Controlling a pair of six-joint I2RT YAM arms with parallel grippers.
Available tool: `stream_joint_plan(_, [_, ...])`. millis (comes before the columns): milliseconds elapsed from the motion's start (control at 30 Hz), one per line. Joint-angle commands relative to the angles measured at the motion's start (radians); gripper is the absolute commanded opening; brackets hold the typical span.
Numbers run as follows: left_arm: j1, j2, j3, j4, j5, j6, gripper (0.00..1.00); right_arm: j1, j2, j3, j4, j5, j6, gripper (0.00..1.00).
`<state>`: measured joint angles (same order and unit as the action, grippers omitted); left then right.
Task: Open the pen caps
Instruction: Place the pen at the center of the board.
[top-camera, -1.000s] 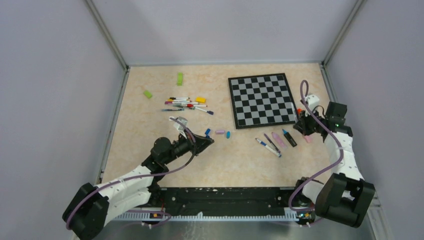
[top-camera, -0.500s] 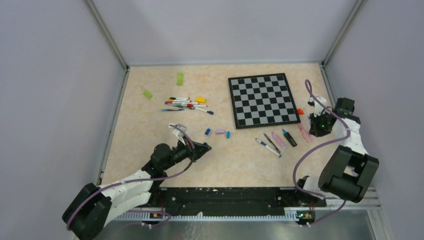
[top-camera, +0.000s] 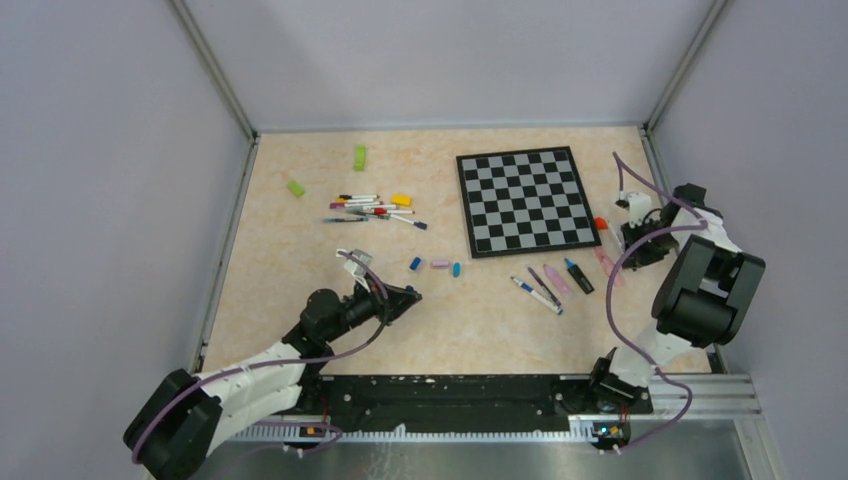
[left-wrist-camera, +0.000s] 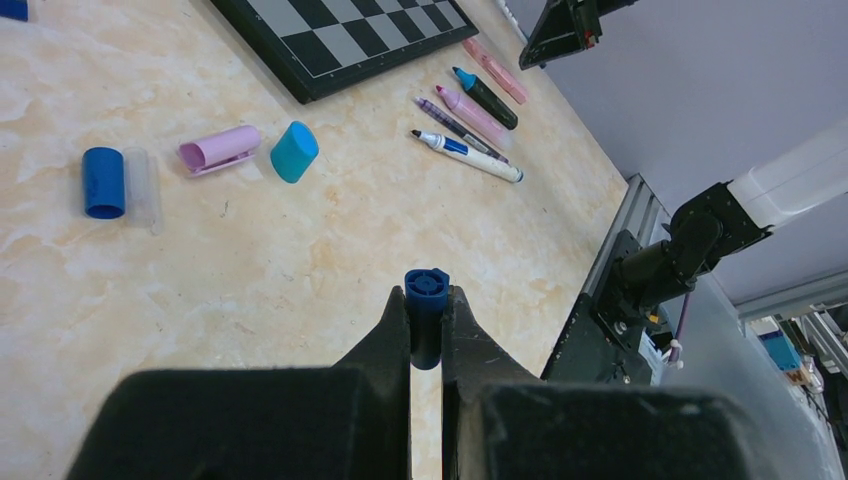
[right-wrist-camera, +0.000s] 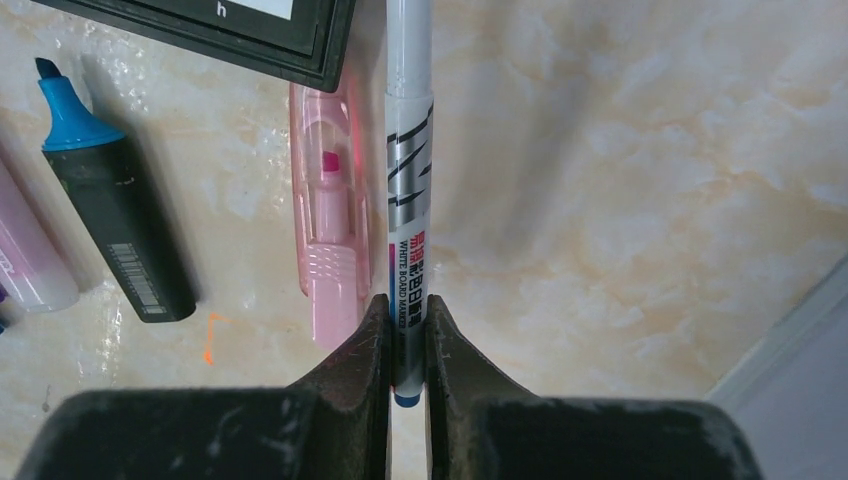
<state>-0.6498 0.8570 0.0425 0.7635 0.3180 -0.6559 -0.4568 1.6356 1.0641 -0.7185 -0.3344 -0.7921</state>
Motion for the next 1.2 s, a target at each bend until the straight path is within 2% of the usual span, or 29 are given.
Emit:
stream_joint_plan(0, [0.004, -0.021, -0.010, 0.036, -0.019, 0.020, 0.00, -0.014, 0.043, 0.046, -0.036, 0.017, -0.016, 0.07])
stream_joint_plan(467, [0.003, -0.017, -0.007, 0.036, -0.019, 0.021, 0.00, -0.024, 0.097, 0.046, -0.058, 0.025, -0.023, 0.14])
stream_joint_plan(800, [0.003, -0.019, -0.004, 0.036, -0.004, 0.020, 0.00, -0.030, 0.120, 0.058, -0.078, 0.010, -0.019, 0.26])
stream_joint_plan(1167, [0.002, -0.021, 0.002, 0.037, 0.010, 0.017, 0.00, -0.031, 0.070, 0.089, -0.112, -0.038, -0.014, 0.32])
